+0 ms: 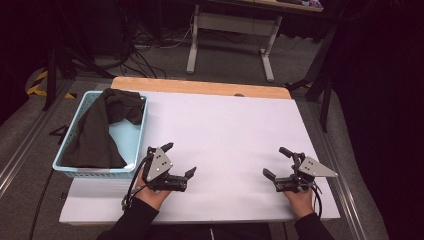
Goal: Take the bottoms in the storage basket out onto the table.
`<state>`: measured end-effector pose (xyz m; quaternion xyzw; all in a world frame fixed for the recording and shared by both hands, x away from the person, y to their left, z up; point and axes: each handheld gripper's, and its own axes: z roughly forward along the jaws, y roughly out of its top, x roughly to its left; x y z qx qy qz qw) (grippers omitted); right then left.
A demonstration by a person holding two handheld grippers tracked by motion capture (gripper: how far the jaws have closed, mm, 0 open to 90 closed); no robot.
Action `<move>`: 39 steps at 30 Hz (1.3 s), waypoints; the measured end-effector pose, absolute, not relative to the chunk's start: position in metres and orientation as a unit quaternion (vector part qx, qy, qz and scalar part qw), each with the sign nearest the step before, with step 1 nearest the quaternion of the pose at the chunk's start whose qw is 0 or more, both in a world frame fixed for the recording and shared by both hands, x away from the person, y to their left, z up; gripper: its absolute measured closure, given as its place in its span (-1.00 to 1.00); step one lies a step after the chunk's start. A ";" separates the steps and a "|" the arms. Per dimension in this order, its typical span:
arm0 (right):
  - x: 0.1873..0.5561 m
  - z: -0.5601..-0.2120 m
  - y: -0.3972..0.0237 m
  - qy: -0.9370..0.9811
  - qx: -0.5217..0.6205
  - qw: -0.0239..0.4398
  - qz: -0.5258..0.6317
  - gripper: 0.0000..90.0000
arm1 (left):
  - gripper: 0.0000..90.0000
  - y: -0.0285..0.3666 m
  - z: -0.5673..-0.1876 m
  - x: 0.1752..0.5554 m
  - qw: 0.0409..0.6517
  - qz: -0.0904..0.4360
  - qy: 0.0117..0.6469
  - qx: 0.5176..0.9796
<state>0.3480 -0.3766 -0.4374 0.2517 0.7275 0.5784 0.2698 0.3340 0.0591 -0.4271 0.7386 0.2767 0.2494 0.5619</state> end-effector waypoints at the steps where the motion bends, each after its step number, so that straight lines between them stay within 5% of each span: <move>1: 0.348 -0.438 -0.376 0.728 0.252 0.269 0.578 -0.99 | -0.99 0.059 -0.425 0.334 0.563 0.250 0.276 0.738; 39: 0.351 -0.440 -0.371 0.744 0.248 0.243 0.571 -0.95 | -0.99 0.080 -0.385 0.354 0.531 0.236 0.299 0.757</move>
